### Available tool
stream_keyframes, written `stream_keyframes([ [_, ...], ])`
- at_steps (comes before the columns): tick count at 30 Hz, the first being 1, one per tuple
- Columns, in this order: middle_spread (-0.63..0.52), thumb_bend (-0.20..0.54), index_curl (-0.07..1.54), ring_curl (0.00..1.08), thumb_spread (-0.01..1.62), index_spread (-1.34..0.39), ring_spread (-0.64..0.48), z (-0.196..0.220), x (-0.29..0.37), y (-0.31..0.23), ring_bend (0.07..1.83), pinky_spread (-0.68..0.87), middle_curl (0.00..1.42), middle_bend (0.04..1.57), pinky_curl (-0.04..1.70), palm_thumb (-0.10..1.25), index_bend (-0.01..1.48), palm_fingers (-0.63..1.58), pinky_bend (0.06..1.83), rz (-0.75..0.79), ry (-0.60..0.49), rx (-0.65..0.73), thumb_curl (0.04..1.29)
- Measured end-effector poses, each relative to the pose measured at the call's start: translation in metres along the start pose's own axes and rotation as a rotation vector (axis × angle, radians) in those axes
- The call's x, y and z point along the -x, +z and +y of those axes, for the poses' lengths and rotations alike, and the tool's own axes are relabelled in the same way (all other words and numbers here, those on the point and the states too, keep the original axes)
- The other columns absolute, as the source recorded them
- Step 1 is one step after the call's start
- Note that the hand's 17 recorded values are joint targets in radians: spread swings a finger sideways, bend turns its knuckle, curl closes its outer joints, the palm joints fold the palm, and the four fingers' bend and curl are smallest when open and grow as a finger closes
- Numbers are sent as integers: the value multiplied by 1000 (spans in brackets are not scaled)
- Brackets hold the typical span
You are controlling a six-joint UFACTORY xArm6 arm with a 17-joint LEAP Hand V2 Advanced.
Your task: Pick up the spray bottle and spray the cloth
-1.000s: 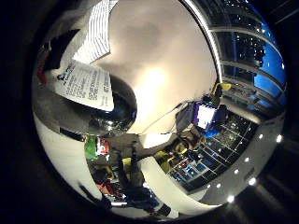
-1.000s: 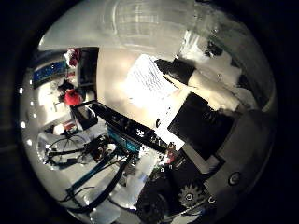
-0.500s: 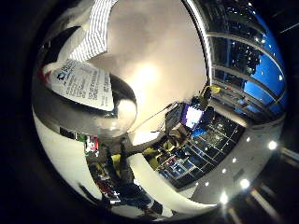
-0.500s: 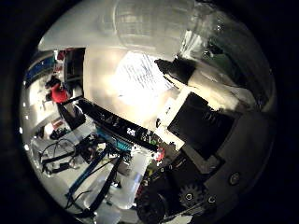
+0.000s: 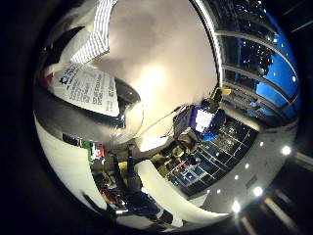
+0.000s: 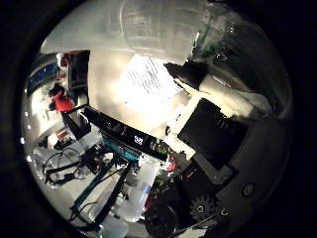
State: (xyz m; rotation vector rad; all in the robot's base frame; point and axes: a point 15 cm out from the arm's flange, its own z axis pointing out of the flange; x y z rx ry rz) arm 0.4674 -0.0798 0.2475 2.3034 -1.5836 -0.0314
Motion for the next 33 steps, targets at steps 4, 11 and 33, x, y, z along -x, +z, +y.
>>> stream_keyframes([
  [4, -73, -14, 707, 605, 1031, -173, -162, -7, 3, -6, 1474, -176, 621, 1377, 1369, 1028, 1199, 1185, 1013, -44, 24, -54, 659],
  [11, -73, -14, 707, 607, 1031, -173, -162, -38, 67, -52, 1473, -178, 622, 1376, 1371, 1028, 1198, 1185, 1012, -353, 79, -267, 662],
  [33, -73, -15, 708, 608, 1022, -174, -161, -169, 240, -182, 1474, -184, 620, 1372, 1397, 1034, 1194, 1185, 1000, -1070, -18, -811, 681],
])
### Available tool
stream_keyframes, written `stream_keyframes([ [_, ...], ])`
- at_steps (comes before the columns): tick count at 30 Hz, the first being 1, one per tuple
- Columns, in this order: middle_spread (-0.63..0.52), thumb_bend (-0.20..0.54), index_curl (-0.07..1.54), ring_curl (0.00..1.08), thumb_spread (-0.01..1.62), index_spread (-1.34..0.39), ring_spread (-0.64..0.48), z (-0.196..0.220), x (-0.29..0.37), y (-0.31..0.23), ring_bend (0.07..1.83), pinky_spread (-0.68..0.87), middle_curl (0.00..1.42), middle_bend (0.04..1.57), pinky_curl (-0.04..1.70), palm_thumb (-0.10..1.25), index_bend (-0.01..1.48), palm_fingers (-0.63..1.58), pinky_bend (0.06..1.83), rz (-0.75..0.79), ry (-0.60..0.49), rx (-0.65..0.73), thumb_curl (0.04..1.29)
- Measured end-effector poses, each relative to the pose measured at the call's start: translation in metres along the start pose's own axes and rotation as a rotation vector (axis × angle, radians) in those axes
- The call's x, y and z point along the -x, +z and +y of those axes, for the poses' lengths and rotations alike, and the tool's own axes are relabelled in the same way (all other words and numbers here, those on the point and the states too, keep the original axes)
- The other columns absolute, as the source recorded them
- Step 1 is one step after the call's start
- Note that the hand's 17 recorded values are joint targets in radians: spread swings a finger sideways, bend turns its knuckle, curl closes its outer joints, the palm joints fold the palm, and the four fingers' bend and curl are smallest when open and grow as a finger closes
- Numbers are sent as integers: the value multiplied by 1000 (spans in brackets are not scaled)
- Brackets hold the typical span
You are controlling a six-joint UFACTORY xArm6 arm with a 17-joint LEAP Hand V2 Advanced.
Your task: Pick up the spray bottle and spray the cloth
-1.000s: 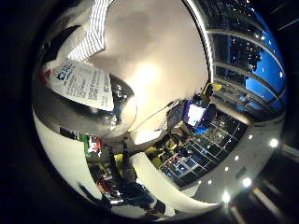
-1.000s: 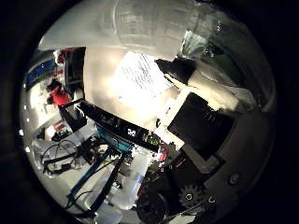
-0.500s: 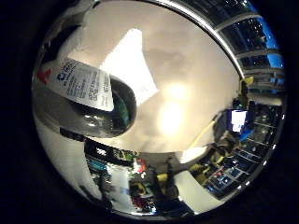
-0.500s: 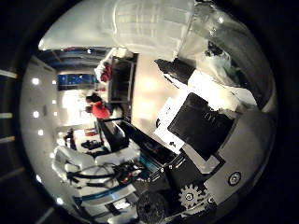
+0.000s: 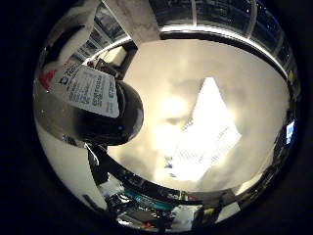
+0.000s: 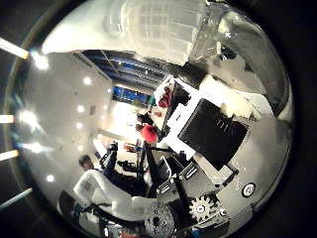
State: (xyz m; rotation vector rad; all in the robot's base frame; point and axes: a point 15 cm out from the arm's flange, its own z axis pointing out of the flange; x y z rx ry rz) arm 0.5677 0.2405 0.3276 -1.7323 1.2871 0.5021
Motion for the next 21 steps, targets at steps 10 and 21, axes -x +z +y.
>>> stream_keyframes([
  [10, -72, -14, 713, 605, 1010, -177, -160, -11, -63, 65, 1473, -186, 613, 1375, 1392, 1017, 1178, 1189, 999, -122, -31, -62, 701],
  [21, -71, -15, 716, 604, 1016, -178, -160, -37, -100, 94, 1474, -187, 607, 1373, 1382, 992, 1175, 1189, 1004, -157, -87, -122, 709],
])
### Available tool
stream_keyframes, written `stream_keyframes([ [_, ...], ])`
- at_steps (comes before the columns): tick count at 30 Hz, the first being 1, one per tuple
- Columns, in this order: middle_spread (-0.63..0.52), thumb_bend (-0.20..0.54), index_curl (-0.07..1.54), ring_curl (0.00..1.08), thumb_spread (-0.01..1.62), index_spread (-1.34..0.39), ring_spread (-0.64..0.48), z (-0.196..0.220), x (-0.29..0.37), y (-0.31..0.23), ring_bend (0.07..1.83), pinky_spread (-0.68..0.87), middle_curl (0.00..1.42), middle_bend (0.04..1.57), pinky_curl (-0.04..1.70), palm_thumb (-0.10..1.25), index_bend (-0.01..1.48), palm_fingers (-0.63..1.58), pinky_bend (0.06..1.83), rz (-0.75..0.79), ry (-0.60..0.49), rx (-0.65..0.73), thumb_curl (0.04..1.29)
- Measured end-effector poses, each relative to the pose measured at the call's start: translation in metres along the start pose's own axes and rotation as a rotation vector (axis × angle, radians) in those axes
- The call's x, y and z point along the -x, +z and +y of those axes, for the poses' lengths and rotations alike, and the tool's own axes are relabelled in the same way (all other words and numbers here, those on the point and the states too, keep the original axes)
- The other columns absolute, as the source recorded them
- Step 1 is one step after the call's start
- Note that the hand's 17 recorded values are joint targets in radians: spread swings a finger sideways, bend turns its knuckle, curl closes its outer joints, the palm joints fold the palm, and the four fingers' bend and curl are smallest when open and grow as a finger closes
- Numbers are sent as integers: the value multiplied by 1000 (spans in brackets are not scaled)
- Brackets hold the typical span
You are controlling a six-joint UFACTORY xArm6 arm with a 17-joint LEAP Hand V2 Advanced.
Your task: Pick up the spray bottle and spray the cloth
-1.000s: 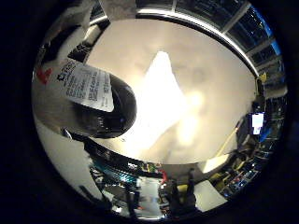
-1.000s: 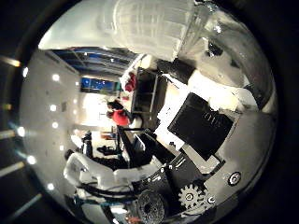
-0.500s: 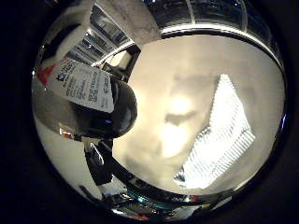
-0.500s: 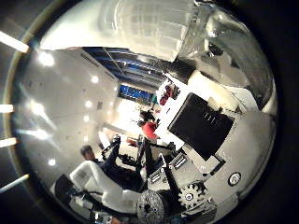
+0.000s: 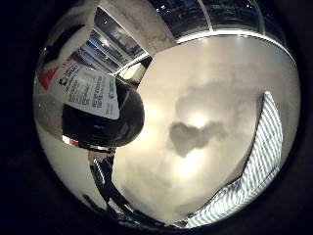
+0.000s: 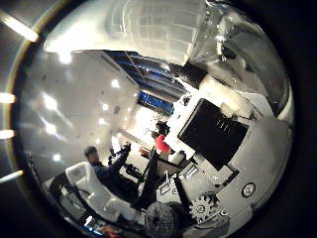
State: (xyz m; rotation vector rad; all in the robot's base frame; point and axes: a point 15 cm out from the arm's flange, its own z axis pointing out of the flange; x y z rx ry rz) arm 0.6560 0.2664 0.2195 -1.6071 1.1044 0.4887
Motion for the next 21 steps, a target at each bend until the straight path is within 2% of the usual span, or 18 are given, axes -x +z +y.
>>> stream_keyframes([
  [4, -71, -15, 716, 604, 1020, -178, -160, -2, -20, 5, 1474, -187, 605, 1374, 1381, 989, 1174, 1189, 1004, 6, 0, 0, 708],
  [10, -71, -15, 718, 604, 1024, -177, -160, 17, -51, 15, 1474, -187, 603, 1376, 1377, 983, 1171, 1189, 1000, 15, 27, 28, 706],
  [21, -71, -20, 719, 598, 1043, -178, -157, 47, -80, 18, 1478, -187, 600, 1373, 1367, 965, 1169, 1194, 995, 62, -18, 109, 692],
])
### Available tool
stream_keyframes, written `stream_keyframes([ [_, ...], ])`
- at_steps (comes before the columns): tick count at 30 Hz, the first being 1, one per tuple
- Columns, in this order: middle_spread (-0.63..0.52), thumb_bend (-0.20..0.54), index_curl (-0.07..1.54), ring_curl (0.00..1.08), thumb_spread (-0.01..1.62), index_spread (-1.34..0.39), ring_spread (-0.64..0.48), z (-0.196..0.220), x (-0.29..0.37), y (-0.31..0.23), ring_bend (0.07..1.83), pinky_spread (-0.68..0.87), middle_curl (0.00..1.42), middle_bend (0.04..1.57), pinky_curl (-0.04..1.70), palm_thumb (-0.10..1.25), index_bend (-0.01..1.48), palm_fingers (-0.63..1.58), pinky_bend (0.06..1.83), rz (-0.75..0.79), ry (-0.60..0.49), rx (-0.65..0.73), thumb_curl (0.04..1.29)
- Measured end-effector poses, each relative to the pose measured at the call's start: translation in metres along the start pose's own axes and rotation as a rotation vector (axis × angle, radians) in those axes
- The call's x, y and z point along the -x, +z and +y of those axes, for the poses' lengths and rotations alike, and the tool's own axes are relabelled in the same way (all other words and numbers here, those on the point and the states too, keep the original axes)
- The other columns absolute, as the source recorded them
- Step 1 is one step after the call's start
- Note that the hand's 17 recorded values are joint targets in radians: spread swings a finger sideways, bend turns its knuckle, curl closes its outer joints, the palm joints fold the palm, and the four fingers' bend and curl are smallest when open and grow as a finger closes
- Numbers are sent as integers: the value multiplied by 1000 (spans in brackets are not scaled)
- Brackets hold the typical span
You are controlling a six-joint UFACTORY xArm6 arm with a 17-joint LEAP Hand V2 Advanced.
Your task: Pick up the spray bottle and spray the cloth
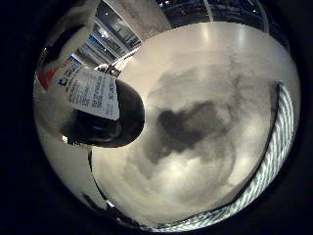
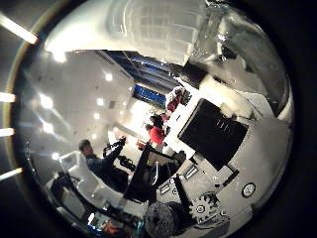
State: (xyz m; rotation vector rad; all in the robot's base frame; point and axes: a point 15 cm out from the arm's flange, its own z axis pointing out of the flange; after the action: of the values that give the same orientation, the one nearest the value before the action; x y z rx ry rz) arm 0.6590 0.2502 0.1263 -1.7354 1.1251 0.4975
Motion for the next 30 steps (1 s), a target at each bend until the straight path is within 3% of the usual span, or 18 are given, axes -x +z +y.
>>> stream_keyframes([
  [5, -70, -31, 712, 585, 1020, -179, -150, 10, -7, 0, 1454, -199, 594, 1359, 1310, 915, 1132, 1186, 976, 18, -14, 39, 679],
  [8, -68, -35, 683, 553, 941, -198, -141, 22, -15, 1, 1406, -240, 567, 1269, 1177, 846, 1012, 1159, 940, 38, -27, 82, 666],
  [10, -71, -34, 657, 528, 892, -226, -148, 28, -20, 2, 1350, -289, 554, 1233, 1085, 819, 843, 1091, 927, 47, -30, 102, 661],
  [13, -93, -28, 609, 517, 887, -271, -154, 38, -25, 1, 1333, -377, 515, 1059, 1005, 805, 525, 794, 976, 66, -50, 147, 643],
  [14, -99, -20, 568, 491, 928, -302, -165, 43, -28, 0, 1265, -392, 485, 964, 982, 806, 415, 526, 965, 76, -61, 173, 628],
  [15, -100, -27, 602, 516, 951, -313, -159, 49, -30, 0, 1245, -386, 488, 922, 998, 790, 430, 385, 960, 85, -68, 198, 615],
  [17, -82, -37, 546, 451, 996, -362, -142, 57, -33, -2, 1092, -280, 428, 771, 955, 752, 400, 65, 824, 104, -75, 242, 578],
  [19, -58, -41, 474, 354, 1017, -388, -102, 64, -37, -4, 889, -82, 369, 625, 866, 701, 346, -85, 689, 122, -75, 278, 529],
  [21, -38, -42, 448, 314, 1022, -391, -77, 68, -40, -7, 801, 15, 346, 556, 812, 681, 312, -141, 623, 136, -75, 299, 503],
  [26, 7, -30, 370, 227, 1015, -401, 3, 61, -46, -26, 535, 307, 294, 335, 601, 606, 169, -31, 430, 163, -73, 297, 399],
  [30, 11, -28, 336, 217, 1013, -403, 25, 58, -60, -52, 479, 357, 294, 282, 527, 603, 159, 2, 408, 206, -70, 304, 367],
])
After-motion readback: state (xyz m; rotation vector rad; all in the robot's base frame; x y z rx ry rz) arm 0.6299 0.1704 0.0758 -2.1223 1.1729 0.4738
